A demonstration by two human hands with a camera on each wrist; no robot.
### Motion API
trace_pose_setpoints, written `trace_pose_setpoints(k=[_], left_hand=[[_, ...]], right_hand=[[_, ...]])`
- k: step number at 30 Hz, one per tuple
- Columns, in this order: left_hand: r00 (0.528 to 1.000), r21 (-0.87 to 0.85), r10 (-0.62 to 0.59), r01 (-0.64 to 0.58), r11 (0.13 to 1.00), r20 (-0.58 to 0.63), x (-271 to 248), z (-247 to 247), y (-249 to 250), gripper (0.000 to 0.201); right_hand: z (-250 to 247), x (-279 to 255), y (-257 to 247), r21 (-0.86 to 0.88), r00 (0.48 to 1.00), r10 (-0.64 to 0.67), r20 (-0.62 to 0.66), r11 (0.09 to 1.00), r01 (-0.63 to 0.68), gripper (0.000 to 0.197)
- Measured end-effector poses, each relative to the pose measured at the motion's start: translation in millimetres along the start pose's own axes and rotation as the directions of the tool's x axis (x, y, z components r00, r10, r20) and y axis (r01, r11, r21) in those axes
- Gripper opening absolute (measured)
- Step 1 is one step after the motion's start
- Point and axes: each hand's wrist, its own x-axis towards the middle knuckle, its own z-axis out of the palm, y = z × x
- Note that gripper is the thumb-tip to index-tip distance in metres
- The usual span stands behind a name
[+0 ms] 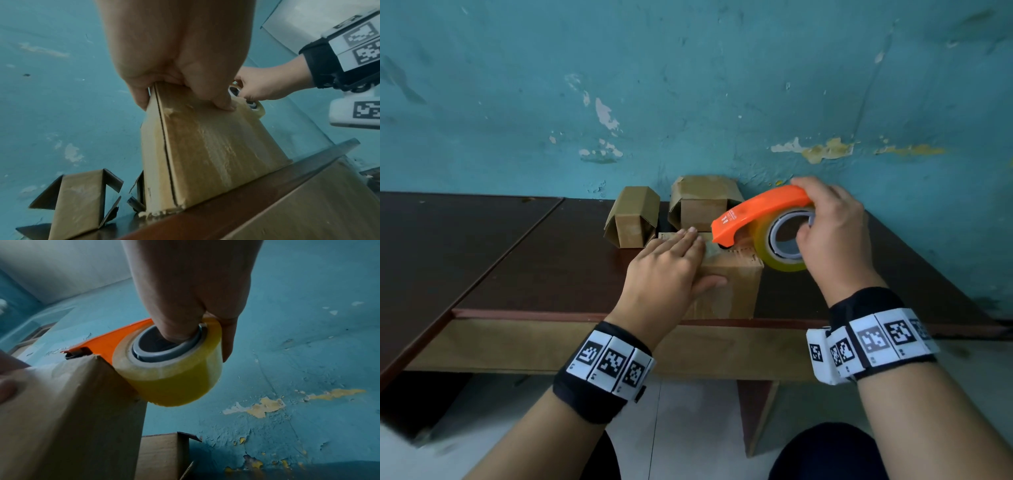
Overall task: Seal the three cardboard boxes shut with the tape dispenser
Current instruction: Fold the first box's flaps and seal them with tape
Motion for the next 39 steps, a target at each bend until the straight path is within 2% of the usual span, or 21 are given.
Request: trace_pose_setpoints(k=[6, 20, 39], left_hand=[[0.998, -0.028, -0.005, 0.003, 1.000, -0.057, -2, 1, 0, 0.075], [0.997, -0.050, 0.001, -0.005, 0.999, -0.075, -2, 3, -1, 0.077], [1.000, -0.030, 0.013, -0.013, 0.999, -0.018, -2, -2, -3, 0.077]], right_hand=[[4, -5, 7, 0.000, 0.999, 0.054, 0.011, 0.999, -0.054, 0.057], [1, -29, 14, 0.063, 0.990, 0.133, 0.036, 0.989, -0.135, 0.063], [2, -33, 13, 0.098, 0.985, 0.171, -0.030, 0.981, -0.168, 0.066]])
